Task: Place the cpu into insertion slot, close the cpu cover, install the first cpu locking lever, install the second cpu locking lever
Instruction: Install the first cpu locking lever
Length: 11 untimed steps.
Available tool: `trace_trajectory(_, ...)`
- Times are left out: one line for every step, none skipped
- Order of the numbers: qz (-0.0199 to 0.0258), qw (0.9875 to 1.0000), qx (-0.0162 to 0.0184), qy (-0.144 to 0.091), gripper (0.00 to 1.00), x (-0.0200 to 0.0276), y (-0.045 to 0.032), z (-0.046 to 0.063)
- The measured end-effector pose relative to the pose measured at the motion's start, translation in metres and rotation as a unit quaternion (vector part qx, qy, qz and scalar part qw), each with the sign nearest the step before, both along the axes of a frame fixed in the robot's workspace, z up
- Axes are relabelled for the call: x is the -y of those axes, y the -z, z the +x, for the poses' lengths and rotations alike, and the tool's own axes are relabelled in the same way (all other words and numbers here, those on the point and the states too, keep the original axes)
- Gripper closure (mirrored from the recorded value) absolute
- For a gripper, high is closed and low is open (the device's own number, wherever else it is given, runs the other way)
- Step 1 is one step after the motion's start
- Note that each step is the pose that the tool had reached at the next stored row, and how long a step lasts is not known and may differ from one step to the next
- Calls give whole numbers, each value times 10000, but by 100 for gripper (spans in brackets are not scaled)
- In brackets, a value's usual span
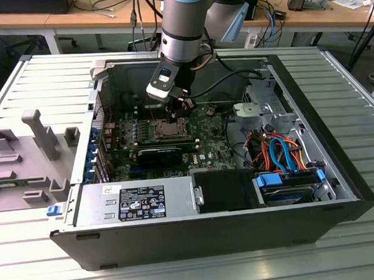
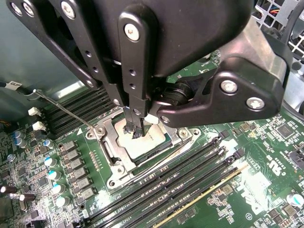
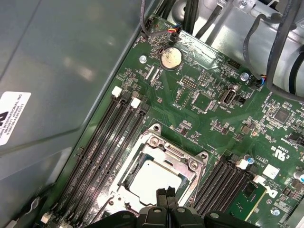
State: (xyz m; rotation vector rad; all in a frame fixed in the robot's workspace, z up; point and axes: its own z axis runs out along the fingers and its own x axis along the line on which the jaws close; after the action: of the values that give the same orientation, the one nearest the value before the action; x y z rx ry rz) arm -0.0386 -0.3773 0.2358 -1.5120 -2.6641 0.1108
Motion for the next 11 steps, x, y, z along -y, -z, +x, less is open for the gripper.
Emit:
trace_trajectory(0,10000,0,-3,89,0,0,0)
trace_trajectory(0,10000,0,-8,89,0,0,0)
trace_trajectory(0,10000,0,-11,89,0,0,0)
trace_trajectory(0,10000,0,-15,89,0,0,0)
trace_trajectory(0,10000,0,-18,89,0,0,0)
trace_trajectory(0,10000,0,-23,89,0,0,0)
trace_trajectory(0,10000,0,-28,89,0,0,0)
trace_trajectory(0,10000,0,-33,89,0,0,0)
trace_trajectory(0,10000,0,-37,89,0,0,0)
trace_trajectory(0,10000,0,-40,89,0,0,0)
trace_trajectory(0,10000,0,-42,89,0,0,0)
